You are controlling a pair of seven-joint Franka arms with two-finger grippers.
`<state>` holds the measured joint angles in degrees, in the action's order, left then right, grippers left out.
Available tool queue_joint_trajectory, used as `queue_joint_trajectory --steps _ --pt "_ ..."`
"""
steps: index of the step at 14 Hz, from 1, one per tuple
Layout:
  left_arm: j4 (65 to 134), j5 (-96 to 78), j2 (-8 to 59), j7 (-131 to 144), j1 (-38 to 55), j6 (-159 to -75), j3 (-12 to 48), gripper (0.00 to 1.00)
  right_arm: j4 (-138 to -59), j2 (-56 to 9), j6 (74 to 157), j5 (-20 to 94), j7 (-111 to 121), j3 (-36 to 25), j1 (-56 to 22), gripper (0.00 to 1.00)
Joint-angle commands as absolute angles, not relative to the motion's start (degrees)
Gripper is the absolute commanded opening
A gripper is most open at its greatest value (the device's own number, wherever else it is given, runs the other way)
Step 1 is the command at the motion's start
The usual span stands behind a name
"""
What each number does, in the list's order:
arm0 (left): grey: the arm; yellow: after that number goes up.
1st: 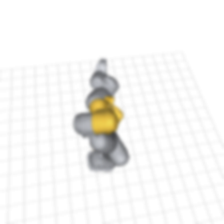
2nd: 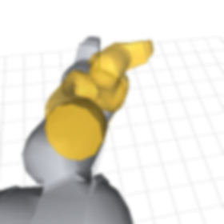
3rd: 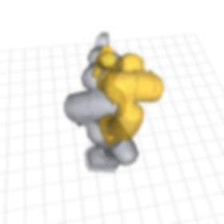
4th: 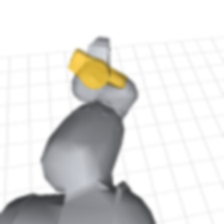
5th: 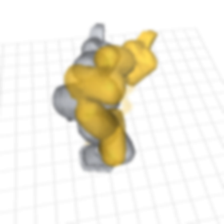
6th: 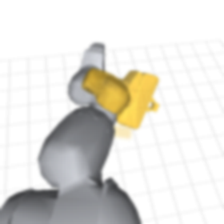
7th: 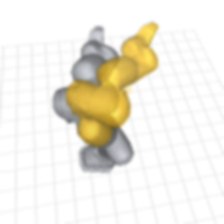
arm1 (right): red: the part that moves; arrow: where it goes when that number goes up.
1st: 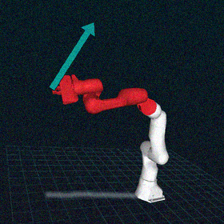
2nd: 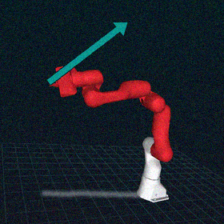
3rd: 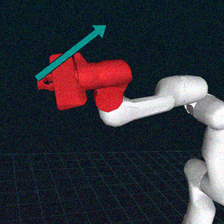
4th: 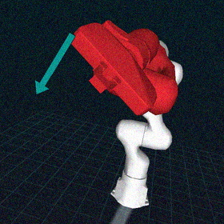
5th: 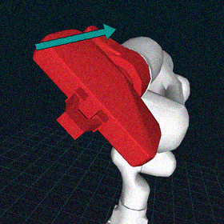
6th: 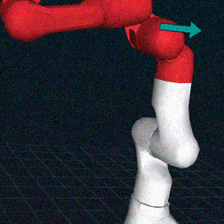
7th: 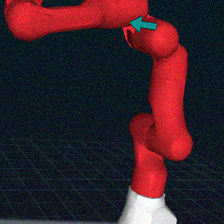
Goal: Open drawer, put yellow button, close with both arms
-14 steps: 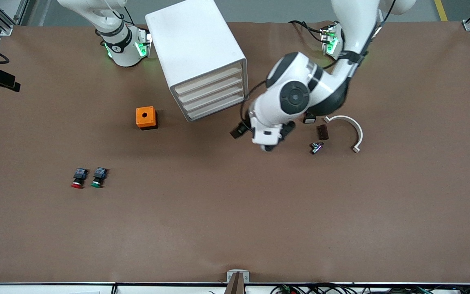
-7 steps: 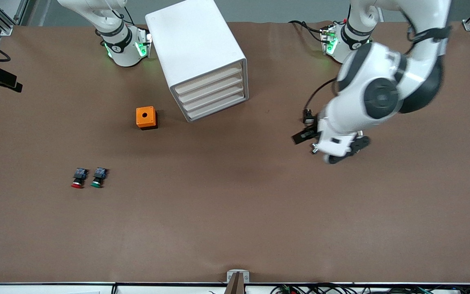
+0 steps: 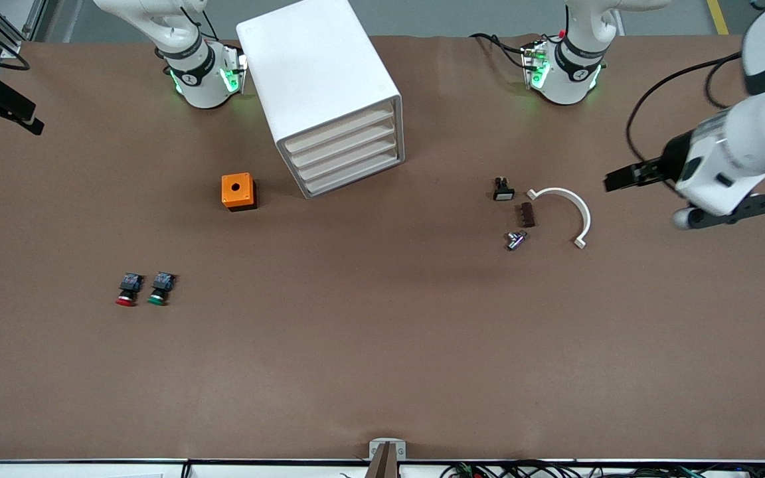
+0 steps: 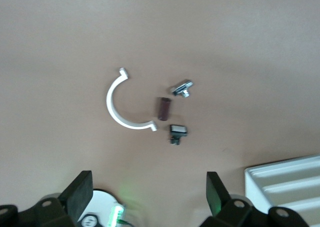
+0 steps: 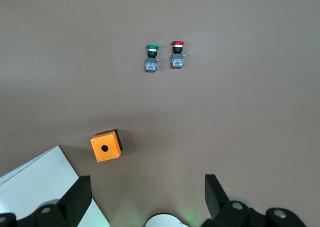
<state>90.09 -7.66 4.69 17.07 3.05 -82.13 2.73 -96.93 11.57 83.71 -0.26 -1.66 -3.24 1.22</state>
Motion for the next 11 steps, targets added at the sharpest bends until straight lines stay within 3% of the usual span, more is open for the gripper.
queue_joint_trajectory --steps 1,6,11 --pt "98.51 -6.5 -3.76 9.7 0.1 -82.88 3.17 1.0 -96.16 11.43 84.11 0.44 -1.67 -2.81 1.58 1.0" --pt "102.74 -3.78 -8.61 1.5 -1.14 -85.86 -0.7 1.0 -93.62 9.59 82.45 0.62 -2.46 -2.81 1.58 1.0" --pt "97.31 -2.2 -5.63 1.76 -1.5 -89.03 -0.27 1.0 -90.0 6.59 79.89 0.7 -3.25 -2.81 1.76 1.0"
